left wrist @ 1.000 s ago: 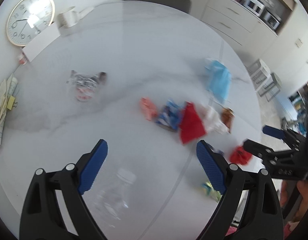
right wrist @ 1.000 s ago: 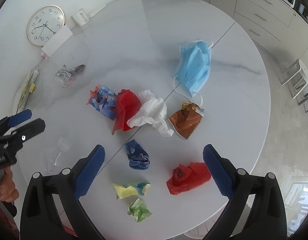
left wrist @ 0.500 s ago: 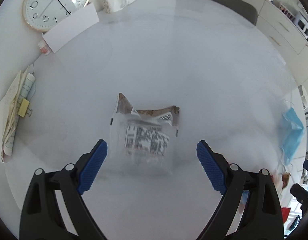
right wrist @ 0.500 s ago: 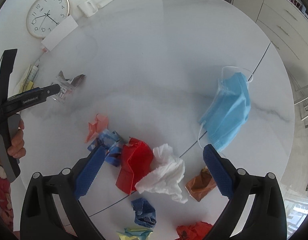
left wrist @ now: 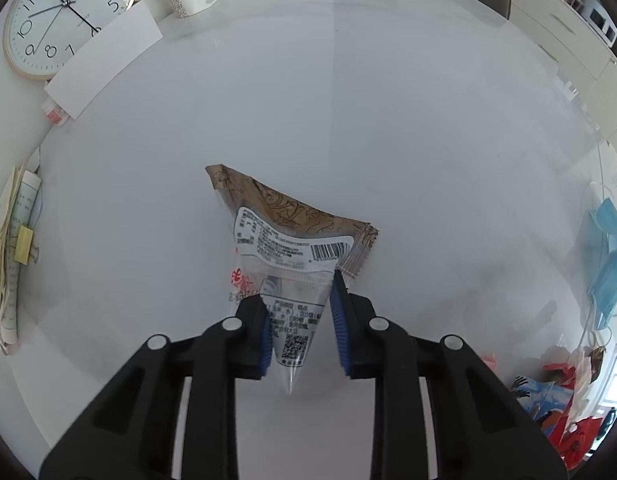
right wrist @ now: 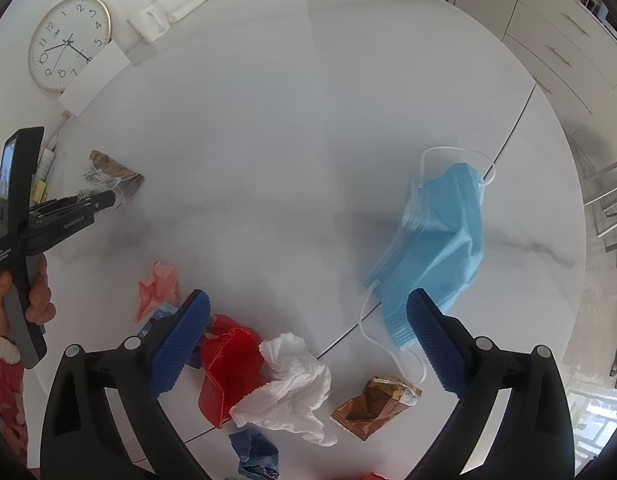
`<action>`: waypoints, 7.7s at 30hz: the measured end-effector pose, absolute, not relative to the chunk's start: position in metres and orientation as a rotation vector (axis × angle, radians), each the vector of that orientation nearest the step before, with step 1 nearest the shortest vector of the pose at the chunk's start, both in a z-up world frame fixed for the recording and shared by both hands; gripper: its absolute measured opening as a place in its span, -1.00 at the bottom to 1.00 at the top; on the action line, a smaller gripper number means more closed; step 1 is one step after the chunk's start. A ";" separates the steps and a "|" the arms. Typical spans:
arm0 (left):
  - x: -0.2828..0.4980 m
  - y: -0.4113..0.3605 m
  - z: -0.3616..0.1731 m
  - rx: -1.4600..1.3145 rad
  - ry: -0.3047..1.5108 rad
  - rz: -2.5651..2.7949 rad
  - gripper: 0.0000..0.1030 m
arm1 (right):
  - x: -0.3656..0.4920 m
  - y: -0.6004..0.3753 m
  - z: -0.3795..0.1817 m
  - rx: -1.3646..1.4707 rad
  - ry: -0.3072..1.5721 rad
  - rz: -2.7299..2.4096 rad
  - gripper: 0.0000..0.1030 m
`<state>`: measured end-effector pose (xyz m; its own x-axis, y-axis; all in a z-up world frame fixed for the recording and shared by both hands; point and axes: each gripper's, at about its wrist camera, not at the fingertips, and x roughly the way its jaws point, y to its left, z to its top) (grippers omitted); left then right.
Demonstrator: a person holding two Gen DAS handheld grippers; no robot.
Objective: Collect trash
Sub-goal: 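Grasp the blue face mask with the right tool while the left tool holds the wrapper, then carry wrapper and mask over the bin and open both tools to drop them, then move both tools back over the table toward the crumpled papers, then grasp the yellow paper with the left tool while the right tool grasps the red paper, then carry both papers over the bin and open both tools to drop them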
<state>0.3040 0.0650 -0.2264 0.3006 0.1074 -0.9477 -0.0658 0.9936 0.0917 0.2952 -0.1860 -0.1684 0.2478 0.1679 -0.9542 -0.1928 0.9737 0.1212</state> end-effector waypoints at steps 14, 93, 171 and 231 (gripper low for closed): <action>0.254 0.063 -0.167 -0.042 1.178 0.113 -0.59 | 0.319 -0.280 -0.183 0.139 1.289 0.058 0.91; -0.136 -0.374 -0.269 0.084 1.369 -0.183 0.40 | -0.039 -0.473 -0.239 -0.174 1.451 0.535 -0.61; 0.012 -0.139 -0.202 -0.113 1.210 -0.062 0.61 | 0.084 -0.331 -0.165 -0.141 1.270 0.438 0.95; -0.093 -0.314 -0.266 -0.168 1.489 -0.318 -0.12 | 0.033 -0.441 -0.187 -0.345 1.373 0.730 0.07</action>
